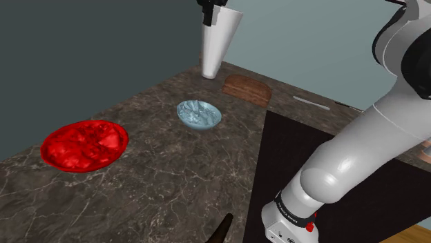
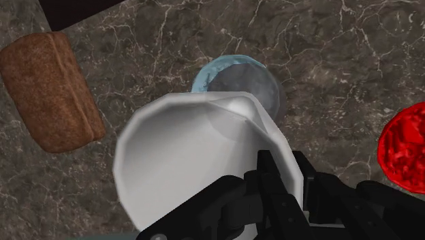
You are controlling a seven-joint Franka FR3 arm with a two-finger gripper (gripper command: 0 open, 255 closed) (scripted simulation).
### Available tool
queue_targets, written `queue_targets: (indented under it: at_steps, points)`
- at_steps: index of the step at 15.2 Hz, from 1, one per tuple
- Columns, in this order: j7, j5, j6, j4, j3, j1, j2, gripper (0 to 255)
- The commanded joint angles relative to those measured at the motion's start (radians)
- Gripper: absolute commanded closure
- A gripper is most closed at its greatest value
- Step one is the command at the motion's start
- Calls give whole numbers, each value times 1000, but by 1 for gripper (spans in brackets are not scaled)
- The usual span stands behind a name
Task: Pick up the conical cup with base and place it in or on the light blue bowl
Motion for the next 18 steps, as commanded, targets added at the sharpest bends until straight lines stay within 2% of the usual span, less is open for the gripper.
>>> queue_targets:
  at_steps: [1, 3, 18]
  points:
    - [-35, -22, -27, 71, -12, -13, 42, 255]
    - [-67, -53, -65, 171, -18, -24, 105, 255]
    - [-74, 13, 185, -217, -58, -35, -48, 255]
